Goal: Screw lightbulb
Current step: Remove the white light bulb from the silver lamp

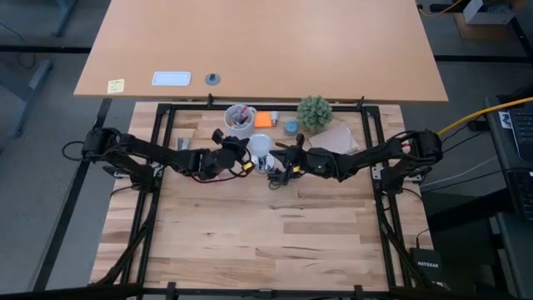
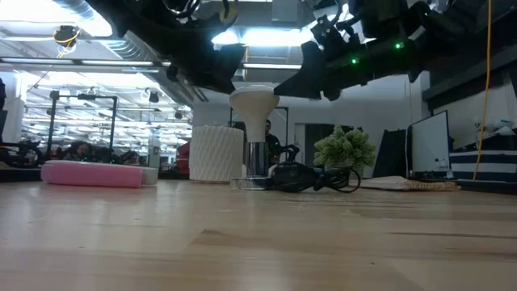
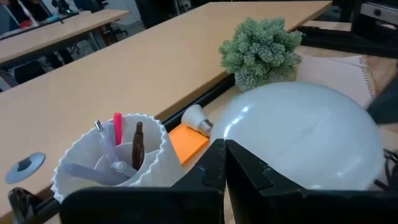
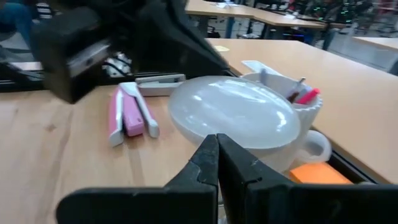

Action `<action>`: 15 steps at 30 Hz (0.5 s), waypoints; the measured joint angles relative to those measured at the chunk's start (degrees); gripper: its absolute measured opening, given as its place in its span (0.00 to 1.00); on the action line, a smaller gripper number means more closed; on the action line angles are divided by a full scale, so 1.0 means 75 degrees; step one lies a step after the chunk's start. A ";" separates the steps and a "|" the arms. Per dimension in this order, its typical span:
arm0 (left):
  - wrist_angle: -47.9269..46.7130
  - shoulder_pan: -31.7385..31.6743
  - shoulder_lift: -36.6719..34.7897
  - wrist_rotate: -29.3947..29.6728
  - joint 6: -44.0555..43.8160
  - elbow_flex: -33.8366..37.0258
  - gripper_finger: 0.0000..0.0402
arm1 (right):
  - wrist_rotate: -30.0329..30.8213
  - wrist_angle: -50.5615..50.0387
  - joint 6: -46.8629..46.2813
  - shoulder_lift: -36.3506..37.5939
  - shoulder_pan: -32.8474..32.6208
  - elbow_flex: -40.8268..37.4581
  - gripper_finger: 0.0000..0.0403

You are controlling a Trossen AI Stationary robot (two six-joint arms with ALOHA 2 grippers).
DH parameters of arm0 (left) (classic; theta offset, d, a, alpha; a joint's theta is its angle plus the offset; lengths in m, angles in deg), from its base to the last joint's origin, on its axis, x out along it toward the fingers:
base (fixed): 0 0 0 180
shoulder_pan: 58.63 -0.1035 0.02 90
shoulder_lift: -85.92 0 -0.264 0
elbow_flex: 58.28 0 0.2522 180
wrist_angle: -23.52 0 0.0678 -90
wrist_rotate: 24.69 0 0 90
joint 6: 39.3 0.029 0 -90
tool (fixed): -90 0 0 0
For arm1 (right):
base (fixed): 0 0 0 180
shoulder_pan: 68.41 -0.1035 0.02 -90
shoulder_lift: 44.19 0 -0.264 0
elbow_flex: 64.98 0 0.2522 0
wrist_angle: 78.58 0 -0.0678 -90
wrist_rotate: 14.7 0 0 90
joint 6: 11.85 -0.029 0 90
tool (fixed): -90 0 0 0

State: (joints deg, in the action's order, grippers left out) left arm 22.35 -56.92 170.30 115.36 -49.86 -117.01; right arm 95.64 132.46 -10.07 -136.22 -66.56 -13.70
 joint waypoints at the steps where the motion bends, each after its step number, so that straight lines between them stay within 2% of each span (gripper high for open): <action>1: -0.0013 0.0031 0.0000 0.0002 -0.0003 0.0000 0.00 | 0.0099 0.0000 0.0000 0.0000 0.0000 0.0000 0.01; 9: 0.0017 0.0430 0.0000 -0.0069 -0.0276 -0.0003 0.00 | 0.0661 -0.0035 0.0003 0.0000 0.0009 -0.0003 0.01; 15: 0.0034 0.0647 0.0000 -0.0131 -0.0379 -0.0003 0.00 | 0.0661 -0.0008 0.0003 0.0000 0.0012 -0.0003 0.01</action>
State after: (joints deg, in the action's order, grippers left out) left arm 22.60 -52.07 170.30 114.37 -52.71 -117.03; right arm 100.60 132.40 -10.05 -136.22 -66.48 -13.72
